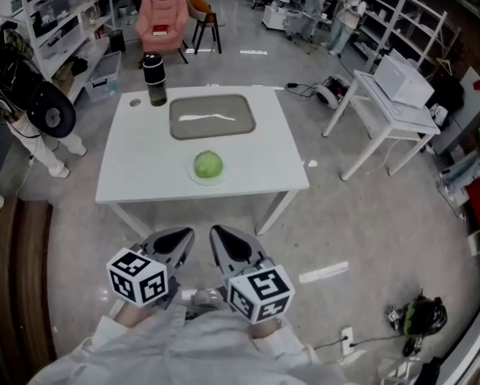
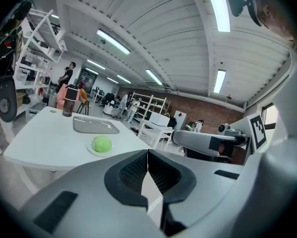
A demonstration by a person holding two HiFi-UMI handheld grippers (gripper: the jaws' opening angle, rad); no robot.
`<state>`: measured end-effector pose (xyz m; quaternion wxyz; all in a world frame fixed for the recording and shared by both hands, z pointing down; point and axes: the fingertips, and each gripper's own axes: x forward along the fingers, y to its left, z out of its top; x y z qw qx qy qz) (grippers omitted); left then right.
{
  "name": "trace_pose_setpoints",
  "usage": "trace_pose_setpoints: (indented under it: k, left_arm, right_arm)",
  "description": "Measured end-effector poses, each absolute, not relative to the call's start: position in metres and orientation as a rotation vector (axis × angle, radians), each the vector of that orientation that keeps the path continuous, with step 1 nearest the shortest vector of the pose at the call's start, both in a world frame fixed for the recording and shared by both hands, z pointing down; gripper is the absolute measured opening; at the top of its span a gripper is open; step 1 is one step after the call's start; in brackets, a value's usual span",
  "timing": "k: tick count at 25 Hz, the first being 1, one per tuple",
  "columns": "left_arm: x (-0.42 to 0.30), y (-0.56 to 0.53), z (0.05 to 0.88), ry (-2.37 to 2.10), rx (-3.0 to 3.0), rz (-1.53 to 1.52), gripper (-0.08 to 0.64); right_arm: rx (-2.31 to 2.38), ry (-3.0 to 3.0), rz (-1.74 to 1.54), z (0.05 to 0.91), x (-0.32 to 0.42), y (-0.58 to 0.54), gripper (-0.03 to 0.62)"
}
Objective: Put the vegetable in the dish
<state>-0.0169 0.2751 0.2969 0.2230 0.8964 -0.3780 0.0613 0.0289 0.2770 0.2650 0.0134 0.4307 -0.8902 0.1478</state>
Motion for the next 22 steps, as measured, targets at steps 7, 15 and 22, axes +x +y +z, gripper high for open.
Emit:
trace_pose_setpoints:
  k: [7, 15, 22]
  left_arm:
    - [-0.022, 0.235, 0.306, -0.979, 2.458, 0.189, 0.009]
    - [-0.034, 0.200, 0.332, -1.001, 2.376, 0.199, 0.009]
    - [-0.030, 0.136, 0.333, -1.030, 2.362, 0.180, 0.009]
  right_arm:
    - [1.367, -2.745, 0.548, 0.274, 0.016, 0.238, 0.014]
    - [1.381, -2.717, 0.646, 0.300, 0.021, 0.201, 0.014]
    - [1.368, -2.750, 0.523, 0.288, 0.025, 0.134, 0.014]
